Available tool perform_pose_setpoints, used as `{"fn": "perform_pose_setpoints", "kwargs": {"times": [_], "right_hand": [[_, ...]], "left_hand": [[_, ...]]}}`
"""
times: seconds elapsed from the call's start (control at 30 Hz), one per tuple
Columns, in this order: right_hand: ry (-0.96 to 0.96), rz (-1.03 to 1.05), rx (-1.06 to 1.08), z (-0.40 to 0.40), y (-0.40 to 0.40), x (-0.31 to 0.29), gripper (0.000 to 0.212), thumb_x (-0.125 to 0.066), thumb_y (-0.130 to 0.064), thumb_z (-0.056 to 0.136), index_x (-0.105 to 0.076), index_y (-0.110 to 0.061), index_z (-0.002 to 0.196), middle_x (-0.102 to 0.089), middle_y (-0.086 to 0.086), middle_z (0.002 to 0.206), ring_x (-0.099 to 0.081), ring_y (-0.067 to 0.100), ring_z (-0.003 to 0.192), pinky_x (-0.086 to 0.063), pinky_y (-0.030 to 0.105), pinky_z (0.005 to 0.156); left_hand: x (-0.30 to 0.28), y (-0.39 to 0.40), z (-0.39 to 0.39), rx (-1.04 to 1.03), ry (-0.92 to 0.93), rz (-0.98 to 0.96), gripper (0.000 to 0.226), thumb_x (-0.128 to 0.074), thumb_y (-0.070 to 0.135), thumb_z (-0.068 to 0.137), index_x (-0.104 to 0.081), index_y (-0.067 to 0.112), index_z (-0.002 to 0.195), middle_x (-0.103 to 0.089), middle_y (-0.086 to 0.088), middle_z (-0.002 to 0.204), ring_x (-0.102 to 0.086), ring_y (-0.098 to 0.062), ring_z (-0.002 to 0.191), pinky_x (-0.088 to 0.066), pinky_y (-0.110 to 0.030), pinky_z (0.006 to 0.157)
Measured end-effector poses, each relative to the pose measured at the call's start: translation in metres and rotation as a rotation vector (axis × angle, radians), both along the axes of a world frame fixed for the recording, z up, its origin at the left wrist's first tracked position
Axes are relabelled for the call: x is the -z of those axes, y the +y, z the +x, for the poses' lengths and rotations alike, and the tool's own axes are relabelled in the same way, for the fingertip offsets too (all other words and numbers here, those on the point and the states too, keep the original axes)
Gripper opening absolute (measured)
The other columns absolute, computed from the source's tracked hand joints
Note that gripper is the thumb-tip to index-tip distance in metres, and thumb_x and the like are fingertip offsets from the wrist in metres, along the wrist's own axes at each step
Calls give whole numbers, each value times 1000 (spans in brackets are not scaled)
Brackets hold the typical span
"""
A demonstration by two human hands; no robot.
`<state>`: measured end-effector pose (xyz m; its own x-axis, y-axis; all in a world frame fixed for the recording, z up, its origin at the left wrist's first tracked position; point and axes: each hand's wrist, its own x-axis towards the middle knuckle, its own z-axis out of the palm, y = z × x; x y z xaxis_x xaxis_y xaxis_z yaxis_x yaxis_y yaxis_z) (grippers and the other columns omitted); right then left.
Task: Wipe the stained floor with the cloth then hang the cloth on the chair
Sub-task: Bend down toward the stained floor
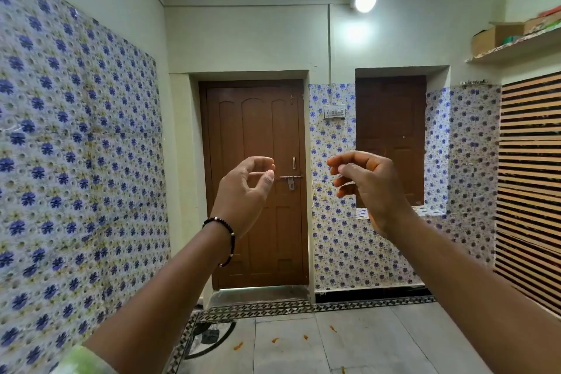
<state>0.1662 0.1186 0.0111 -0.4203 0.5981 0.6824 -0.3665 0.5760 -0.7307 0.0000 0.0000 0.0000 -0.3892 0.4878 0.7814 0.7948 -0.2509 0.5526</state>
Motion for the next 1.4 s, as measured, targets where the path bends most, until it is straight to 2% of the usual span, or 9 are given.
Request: {"fn": "perform_pose_setpoints", "kwargs": {"times": [0.33, 0.6, 0.73, 0.9, 1.23, 1.4], "right_hand": [[-51, -75, -84, -16, 24, 52, 19, -51, -2, 93, -69, -8, 91, -67, 4, 81, -61, 13, 69, -51, 21, 58], [-171, -186, -133, -68, 55, 115, 19, -50, -6, 95, -69, -6, 95, -67, 6, 84, -61, 16, 73, -51, 24, 60], [-226, -256, -168, -119, 77, 145, 19, -50, -6, 95, -69, -7, 94, -67, 6, 83, -61, 15, 73, -50, 23, 60], [-271, -391, -209, -194, 102, 176, 21, -49, -3, 94, -70, -7, 91, -66, 8, 82, -60, 17, 72, -51, 27, 61], [-380, -598, -206, -337, 160, 242, 23, -47, -2, 95, -69, -7, 89, -64, 8, 79, -58, 17, 67, -51, 27, 58], [-496, -682, -197, -392, 189, 280, 24, -47, -3, 95, -69, -7, 88, -65, 9, 78, -58, 20, 69, -50, 29, 58]], "left_hand": [[51, 20, -9, 18, -136, -11, 17, -53, 19, 93, -57, 25, 109, -64, 0, 112, -58, -13, 108, -51, -25, 86], [113, 41, -50, -16, -274, -63, 17, -52, 22, 94, -57, 29, 108, -64, 2, 113, -58, -14, 109, -53, -37, 89], [146, 59, -96, -63, -326, -90, 18, -52, 23, 94, -57, 27, 110, -65, 5, 110, -59, -11, 106, -54, -33, 87], [175, 83, -167, -103, -370, -143, 21, -52, 23, 93, -59, 23, 113, -65, 7, 107, -59, -4, 101, -50, -21, 81], [235, 133, -310, -120, -496, -294, 21, -53, 21, 93, -61, 19, 112, -66, 5, 107, -61, -7, 100, -53, -32, 87], [275, 154, -363, -137, -589, -365, 20, -54, 18, 93, -61, 20, 111, -67, 3, 108, -61, -7, 101, -50, -24, 86]]}}
